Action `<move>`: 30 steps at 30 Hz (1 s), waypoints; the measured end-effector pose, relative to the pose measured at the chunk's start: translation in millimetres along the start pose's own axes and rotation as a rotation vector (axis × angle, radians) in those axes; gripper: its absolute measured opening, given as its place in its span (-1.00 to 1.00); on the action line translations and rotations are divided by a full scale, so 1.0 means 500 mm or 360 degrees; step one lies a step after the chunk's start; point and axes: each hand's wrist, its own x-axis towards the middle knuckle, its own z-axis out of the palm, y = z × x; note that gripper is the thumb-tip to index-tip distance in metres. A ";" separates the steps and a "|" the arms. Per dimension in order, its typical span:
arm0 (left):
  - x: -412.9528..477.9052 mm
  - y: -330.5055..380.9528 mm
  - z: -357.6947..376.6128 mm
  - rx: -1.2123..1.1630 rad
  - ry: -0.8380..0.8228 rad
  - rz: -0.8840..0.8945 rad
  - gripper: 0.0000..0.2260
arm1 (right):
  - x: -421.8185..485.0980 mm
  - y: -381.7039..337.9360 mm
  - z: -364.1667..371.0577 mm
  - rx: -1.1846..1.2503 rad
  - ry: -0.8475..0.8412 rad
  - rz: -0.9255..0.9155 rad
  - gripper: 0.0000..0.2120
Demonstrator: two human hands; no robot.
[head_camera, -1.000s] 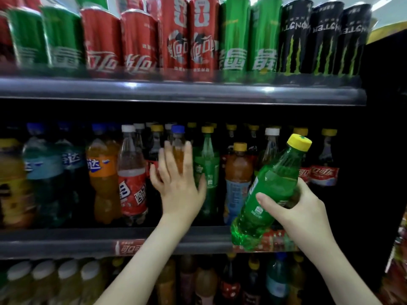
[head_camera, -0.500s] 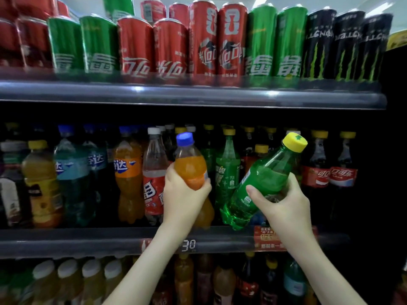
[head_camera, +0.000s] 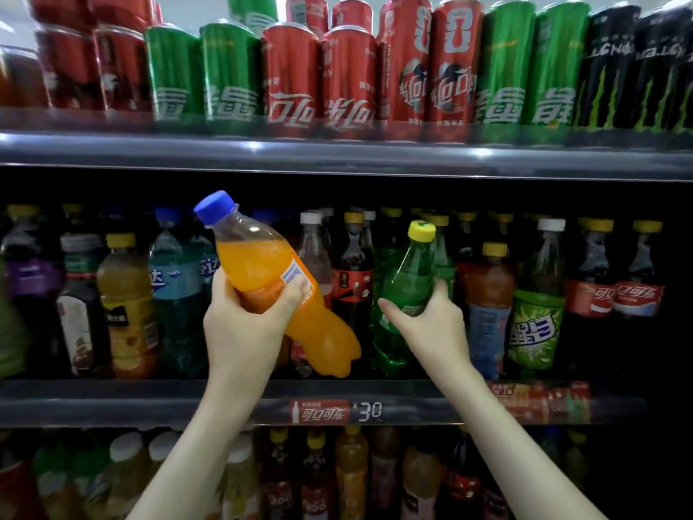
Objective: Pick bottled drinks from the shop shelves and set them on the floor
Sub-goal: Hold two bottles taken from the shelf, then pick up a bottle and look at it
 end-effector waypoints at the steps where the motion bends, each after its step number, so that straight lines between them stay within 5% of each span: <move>1: 0.005 -0.004 -0.013 0.0010 -0.0008 -0.0033 -0.61 | 0.008 -0.007 0.007 -0.0103 -0.0020 -0.0001 -0.36; 8: 0.030 -0.028 -0.086 0.0198 0.0061 -0.0158 -0.68 | 0.022 -0.028 0.054 -0.0632 0.0188 -0.0167 -0.09; 17: 0.029 -0.029 -0.093 0.0360 -0.0061 -0.0363 -0.51 | -0.001 -0.026 0.054 -0.0834 0.0300 -0.0323 -0.19; 19: 0.018 -0.023 -0.085 0.0386 -0.0101 -0.0397 -0.53 | -0.026 -0.043 0.054 -0.0428 0.0145 -0.0501 -0.22; 21: 0.008 -0.015 -0.072 0.0379 -0.0146 -0.0409 -0.56 | -0.062 -0.074 0.052 -0.0010 -0.0281 -0.0574 -0.22; 25: 0.003 0.014 -0.051 0.0459 -0.0238 -0.0473 -0.52 | -0.120 -0.121 0.074 0.0235 -0.1008 -0.0485 -0.24; 30: 0.005 0.020 -0.046 0.0595 -0.0352 -0.0482 -0.54 | -0.141 -0.123 0.109 0.0385 -0.1040 -0.0300 -0.19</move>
